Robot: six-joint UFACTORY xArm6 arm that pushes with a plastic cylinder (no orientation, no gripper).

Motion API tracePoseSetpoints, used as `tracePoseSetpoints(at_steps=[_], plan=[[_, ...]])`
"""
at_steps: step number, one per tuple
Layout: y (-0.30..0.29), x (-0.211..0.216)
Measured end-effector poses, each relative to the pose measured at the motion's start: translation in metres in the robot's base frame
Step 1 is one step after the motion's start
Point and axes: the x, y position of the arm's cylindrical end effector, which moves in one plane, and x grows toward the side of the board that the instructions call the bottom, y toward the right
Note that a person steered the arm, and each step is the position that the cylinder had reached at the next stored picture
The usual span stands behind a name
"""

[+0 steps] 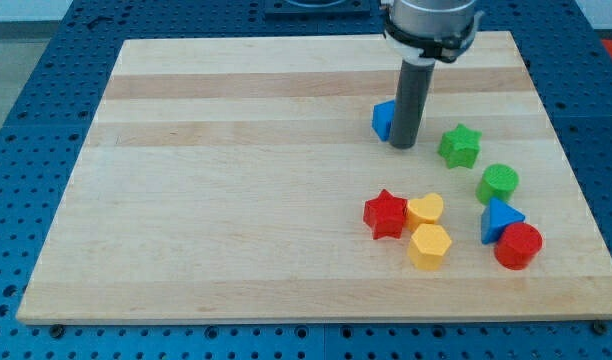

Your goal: Push the blue cube to the top of the green star

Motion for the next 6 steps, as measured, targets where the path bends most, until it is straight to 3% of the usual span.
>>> tracePoseSetpoints(at_steps=[1,3,4,6], plan=[[-0.003,-0.001],[-0.092,-0.004],[-0.092,-0.036],[-0.015,-0.035]])
